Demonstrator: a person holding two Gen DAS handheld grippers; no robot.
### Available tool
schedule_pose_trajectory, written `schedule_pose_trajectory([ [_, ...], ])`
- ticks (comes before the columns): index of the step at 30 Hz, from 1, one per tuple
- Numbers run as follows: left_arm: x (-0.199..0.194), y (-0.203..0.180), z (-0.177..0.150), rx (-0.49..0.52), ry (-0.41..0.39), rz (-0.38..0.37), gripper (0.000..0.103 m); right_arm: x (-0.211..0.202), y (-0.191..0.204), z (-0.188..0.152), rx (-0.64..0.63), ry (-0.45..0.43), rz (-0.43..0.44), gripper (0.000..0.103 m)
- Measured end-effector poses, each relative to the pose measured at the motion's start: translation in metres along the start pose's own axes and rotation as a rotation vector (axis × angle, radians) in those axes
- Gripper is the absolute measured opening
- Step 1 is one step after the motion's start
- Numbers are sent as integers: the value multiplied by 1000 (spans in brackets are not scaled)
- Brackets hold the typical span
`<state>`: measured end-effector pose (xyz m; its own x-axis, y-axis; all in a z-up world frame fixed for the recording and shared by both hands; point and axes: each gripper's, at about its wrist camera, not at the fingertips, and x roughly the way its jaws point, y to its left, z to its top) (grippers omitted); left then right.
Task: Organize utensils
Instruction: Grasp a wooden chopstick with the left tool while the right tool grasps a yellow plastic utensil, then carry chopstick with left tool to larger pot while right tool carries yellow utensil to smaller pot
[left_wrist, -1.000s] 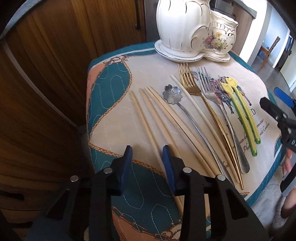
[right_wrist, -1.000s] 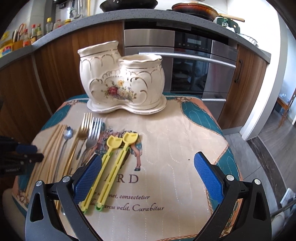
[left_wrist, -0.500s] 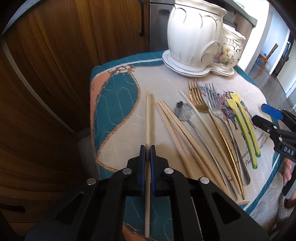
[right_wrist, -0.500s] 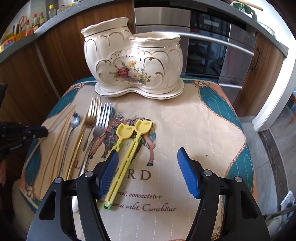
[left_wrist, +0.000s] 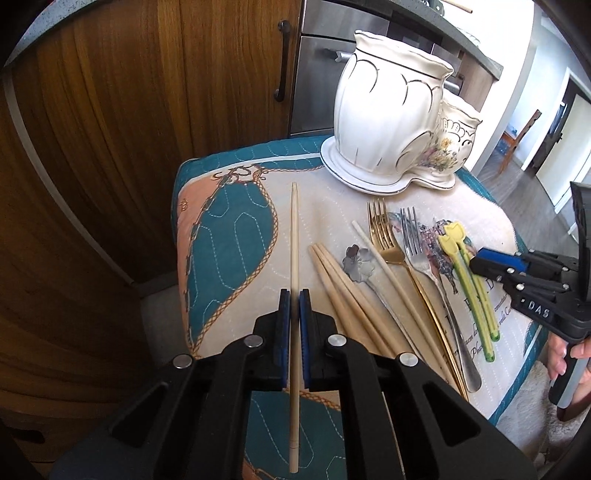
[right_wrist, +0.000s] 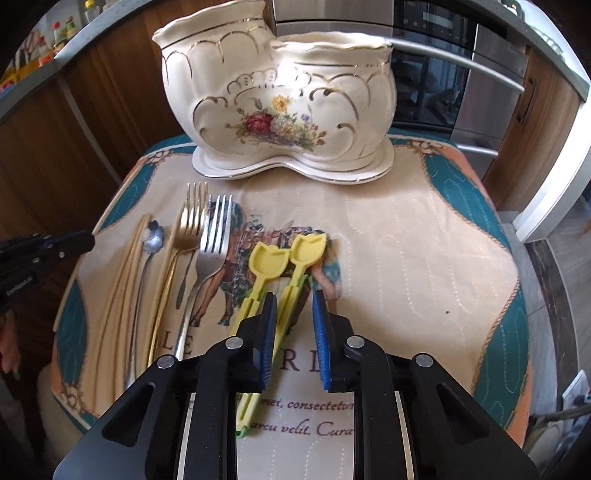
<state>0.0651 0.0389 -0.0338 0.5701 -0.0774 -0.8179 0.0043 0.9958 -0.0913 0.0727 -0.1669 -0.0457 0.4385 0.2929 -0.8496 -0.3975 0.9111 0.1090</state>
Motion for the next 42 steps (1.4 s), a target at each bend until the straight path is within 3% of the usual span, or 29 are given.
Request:
schedule_pose_trajectory([
  [5,-2,-1,2,-5,-20,-11,5,8,9,1,-30,5,-21,21],
  [7,-4,-1,2,-4,-27,-11,5,7,6,0,-15,-7,-20,11],
  [15,-19,2,8,-15,-87,-24,5,-17,-9,-2,27,-95,20,11],
  [20,-46,-1,23,-23,-209,-56,5,-53,-18,8,47,-261,87,11],
  [24,-78,-12,51,-6,-346,-113,5,-77,-26,34,69,-386,120,11],
  [29,-93,-32,94,24,-436,-191,5,-94,-45,73,139,-526,146,11],
  [32,-93,-47,124,54,-488,-199,5,-92,-54,99,172,-570,161,11],
  [38,-68,-56,171,-8,-570,-257,5,-66,-67,136,262,-612,273,11],
  [42,-42,-55,189,-66,-584,-254,5,-42,-70,145,306,-633,270,11],
])
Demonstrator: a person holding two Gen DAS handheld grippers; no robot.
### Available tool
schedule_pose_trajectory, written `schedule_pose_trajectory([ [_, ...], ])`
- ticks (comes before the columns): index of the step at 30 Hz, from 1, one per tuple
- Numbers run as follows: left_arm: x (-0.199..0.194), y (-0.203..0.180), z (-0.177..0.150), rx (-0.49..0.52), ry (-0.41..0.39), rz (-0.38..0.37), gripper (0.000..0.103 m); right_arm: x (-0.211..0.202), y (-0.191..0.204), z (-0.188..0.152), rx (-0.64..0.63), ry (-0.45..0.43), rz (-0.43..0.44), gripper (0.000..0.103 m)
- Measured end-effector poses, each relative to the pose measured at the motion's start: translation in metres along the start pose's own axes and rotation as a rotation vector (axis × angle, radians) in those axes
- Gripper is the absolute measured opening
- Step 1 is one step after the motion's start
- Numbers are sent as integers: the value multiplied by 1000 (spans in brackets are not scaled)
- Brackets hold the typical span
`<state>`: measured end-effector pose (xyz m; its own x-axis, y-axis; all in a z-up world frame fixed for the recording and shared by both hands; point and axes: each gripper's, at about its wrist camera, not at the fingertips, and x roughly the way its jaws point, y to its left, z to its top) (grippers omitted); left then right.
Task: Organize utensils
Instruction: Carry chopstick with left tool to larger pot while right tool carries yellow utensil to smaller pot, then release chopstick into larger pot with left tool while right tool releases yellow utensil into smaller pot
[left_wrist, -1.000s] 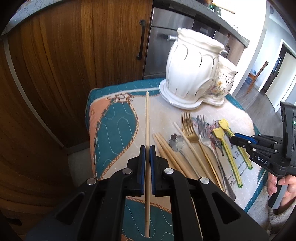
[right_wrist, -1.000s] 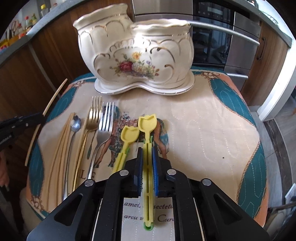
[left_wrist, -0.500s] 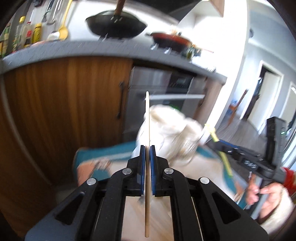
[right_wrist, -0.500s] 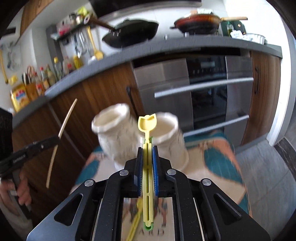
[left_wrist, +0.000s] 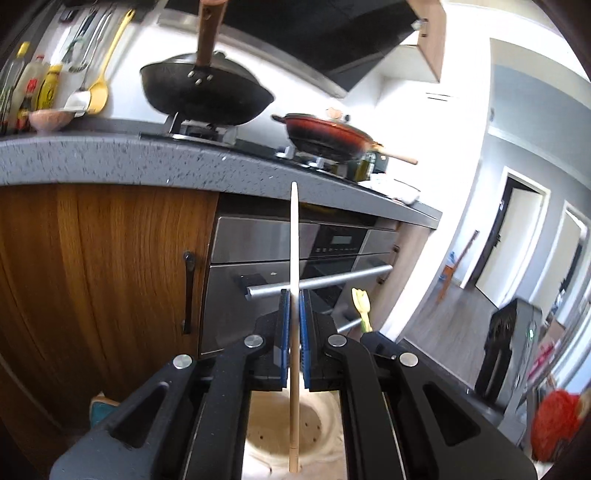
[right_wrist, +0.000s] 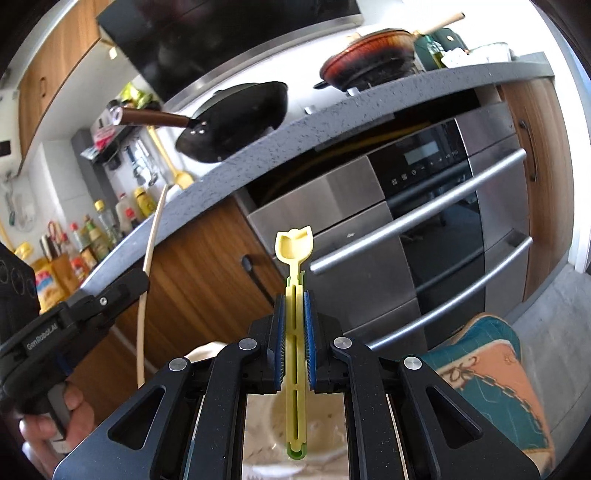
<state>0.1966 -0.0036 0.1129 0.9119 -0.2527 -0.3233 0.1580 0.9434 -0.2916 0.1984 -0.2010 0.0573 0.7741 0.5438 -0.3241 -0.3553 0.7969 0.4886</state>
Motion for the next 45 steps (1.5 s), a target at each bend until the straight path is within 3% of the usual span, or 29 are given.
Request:
schedule_pose_trajectory([
  [11,11,1,-22,74,-24,76,5,17,-4,-20,-103,-27,-96,11],
  [21,-9,2,-47,112,58,98,5,-9,-1,-43,-161,-7,-165,11],
  [30,-7,-3,-59,144,135,128,5,-14,4,-49,-191,16,-168,11],
  [39,-7,-5,-56,149,133,142,6,-12,7,-51,-202,31,-156,11],
  [43,-11,-5,-54,144,124,151,7,-14,11,-52,-221,19,-160,23],
  [45,-14,-4,-53,140,121,153,7,-15,12,-53,-227,15,-162,24],
])
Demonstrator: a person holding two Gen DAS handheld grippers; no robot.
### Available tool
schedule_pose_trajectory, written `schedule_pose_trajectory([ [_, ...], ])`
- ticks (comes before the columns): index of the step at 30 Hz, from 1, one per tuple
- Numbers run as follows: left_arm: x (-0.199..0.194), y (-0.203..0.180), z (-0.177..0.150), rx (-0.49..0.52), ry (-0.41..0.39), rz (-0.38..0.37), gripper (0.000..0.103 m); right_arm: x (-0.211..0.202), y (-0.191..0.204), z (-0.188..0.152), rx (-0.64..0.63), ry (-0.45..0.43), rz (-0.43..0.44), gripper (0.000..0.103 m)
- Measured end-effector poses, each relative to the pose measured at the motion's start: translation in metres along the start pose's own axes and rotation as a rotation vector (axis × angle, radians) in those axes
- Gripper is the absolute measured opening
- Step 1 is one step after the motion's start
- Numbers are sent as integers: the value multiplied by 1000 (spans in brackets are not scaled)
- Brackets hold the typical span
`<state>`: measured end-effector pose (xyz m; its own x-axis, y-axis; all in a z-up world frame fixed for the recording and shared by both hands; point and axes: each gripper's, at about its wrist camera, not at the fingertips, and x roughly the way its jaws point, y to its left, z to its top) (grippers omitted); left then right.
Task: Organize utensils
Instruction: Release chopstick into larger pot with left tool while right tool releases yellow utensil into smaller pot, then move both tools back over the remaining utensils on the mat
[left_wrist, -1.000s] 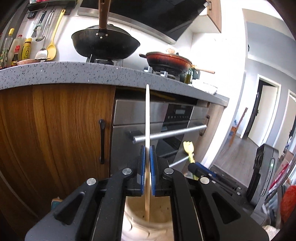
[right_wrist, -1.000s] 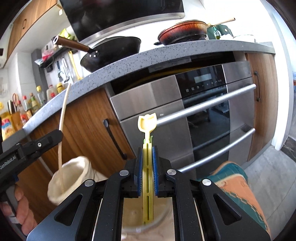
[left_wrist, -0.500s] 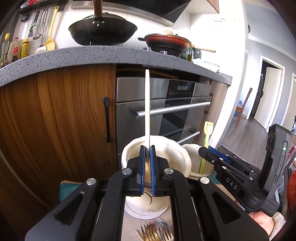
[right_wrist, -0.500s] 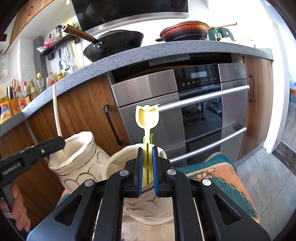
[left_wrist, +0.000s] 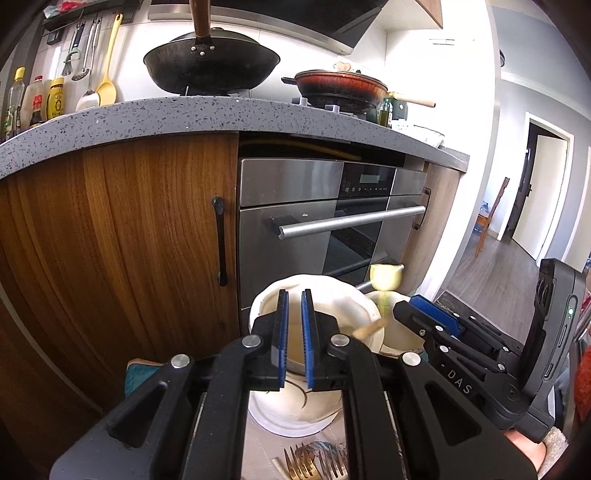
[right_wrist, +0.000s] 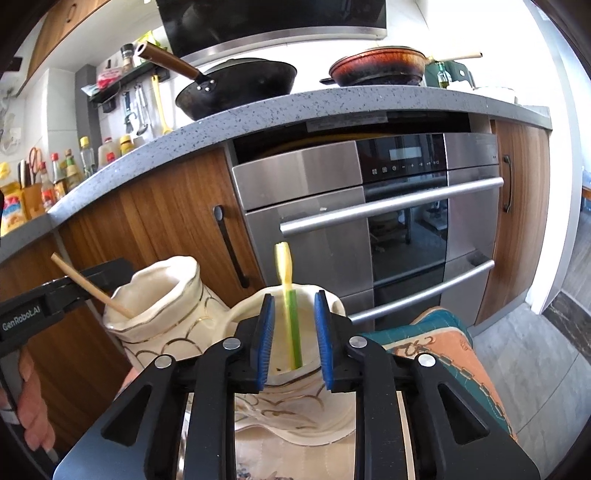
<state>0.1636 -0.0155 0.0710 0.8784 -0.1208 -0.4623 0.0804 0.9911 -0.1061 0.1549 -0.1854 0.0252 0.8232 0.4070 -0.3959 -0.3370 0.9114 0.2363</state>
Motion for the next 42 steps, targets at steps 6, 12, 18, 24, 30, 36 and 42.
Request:
schedule_pose_trajectory([
  [6,-16,4,1,-11,-28,5,29,-10,1,0,1,-24,0,45],
  [12,-39,8,1,-27,-61,25,56,-35,-1,-5,5,-75,1,75],
  [18,-73,14,-10,-52,-108,53,88,-64,-5,-22,12,-142,9,95],
  [24,-89,16,-28,-35,-98,91,97,-84,-2,-41,-26,-158,-51,98],
  [30,-95,23,-55,-46,-53,96,97,-94,4,-62,-101,-148,-132,98],
  [36,-96,29,-84,-39,8,123,97,-110,-4,-68,-62,-171,-154,98],
  [42,-98,36,-103,-48,65,138,97,-114,3,-67,-66,-89,-128,98],
])
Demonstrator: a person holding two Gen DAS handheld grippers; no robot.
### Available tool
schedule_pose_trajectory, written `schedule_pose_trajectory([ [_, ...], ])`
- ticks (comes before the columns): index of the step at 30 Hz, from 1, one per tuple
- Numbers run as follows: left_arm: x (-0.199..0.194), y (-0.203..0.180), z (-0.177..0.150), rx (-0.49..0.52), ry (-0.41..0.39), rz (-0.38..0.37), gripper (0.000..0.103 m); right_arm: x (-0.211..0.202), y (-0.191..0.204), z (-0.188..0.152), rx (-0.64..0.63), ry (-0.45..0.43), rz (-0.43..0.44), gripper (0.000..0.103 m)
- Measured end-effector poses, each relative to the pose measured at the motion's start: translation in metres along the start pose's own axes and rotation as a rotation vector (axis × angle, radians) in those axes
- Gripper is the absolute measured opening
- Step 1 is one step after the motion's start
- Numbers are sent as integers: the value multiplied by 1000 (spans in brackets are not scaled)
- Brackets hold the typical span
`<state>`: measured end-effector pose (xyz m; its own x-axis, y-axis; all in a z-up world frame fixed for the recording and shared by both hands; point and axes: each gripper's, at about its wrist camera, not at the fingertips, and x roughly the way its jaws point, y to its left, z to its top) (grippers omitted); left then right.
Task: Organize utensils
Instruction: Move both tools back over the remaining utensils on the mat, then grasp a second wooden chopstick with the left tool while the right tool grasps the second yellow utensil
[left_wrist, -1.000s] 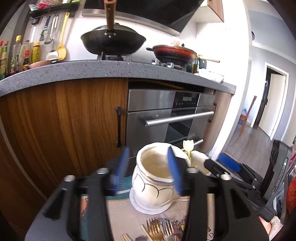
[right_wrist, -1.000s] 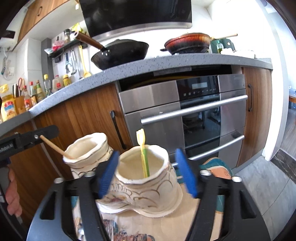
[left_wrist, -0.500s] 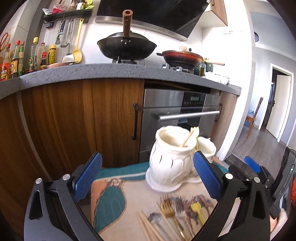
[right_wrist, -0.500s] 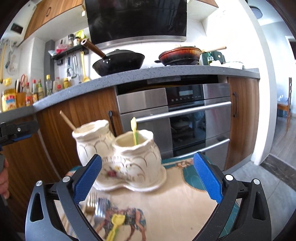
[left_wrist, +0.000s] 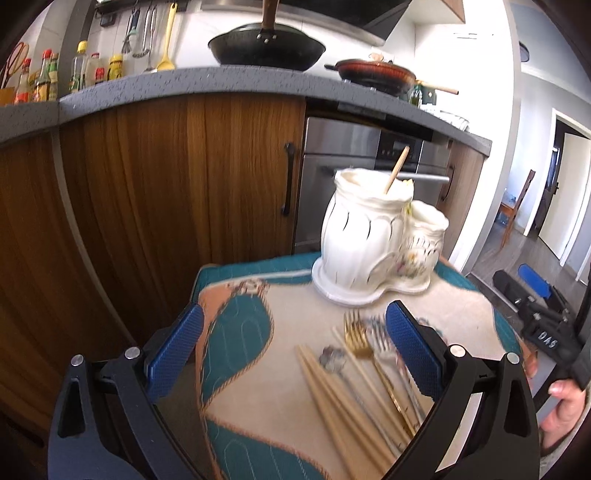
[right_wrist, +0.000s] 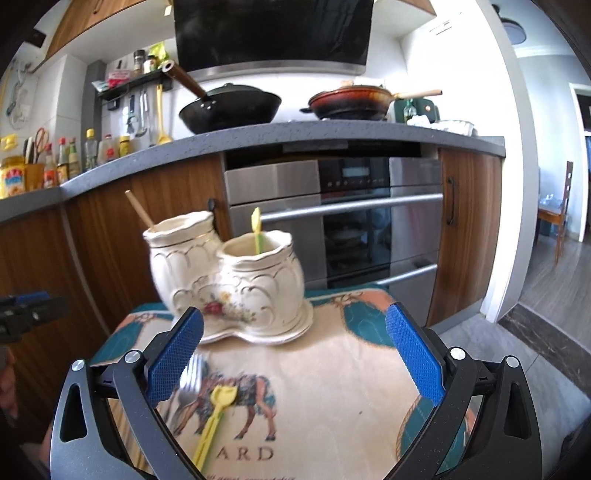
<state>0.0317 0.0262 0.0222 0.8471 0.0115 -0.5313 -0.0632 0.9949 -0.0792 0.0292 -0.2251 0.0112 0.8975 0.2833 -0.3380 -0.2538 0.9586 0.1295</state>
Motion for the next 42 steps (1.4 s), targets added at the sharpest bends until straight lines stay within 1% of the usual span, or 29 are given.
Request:
schedule_pose_trajectory([
  [4,4,5,-15,5,42,23,97,-4,-1,-3,15,29,26,98],
  [9,13,7,-30,17,109,42,97,3,-2,-7,46,80,51,98],
  [12,19,3,-37,29,168,19,97,7,-2,-11,57,102,66,98],
  [14,24,-1,-41,46,211,26,97,10,-1,-13,50,110,69,98],
  [15,28,-3,-44,57,248,30,97,10,-1,-14,46,112,68,98],
  [18,35,-8,-51,78,308,32,97,12,-2,-15,39,118,69,98],
  [20,39,-12,-55,98,344,37,93,12,-4,-15,44,121,71,98],
  [22,43,-14,-60,113,387,31,85,14,-7,-15,51,127,72,98],
  [26,46,-23,-67,172,446,28,77,16,-10,-17,55,142,63,98],
  [28,49,-27,-71,198,479,27,69,17,-10,-17,55,145,66,98],
  [29,49,-28,-72,200,485,22,67,17,-11,-17,55,146,67,98],
  [30,49,-27,-71,193,493,11,63,17,-11,-17,54,147,68,98],
  [31,49,-27,-70,187,501,-2,54,17,-10,-17,51,148,68,98],
  [32,49,-27,-69,186,506,-6,50,17,-10,-18,49,149,70,98],
  [34,50,-25,-66,189,514,-4,31,17,-8,-18,40,160,73,98],
  [35,51,-23,-64,186,518,-6,28,18,-8,-18,36,170,75,98],
  [37,54,-18,-61,172,519,-4,15,20,-4,-18,14,202,65,98],
  [40,58,-11,-58,168,506,1,7,22,5,-18,-40,260,42,98],
  [42,59,-8,-56,159,491,8,6,25,11,-20,-69,306,33,98],
])
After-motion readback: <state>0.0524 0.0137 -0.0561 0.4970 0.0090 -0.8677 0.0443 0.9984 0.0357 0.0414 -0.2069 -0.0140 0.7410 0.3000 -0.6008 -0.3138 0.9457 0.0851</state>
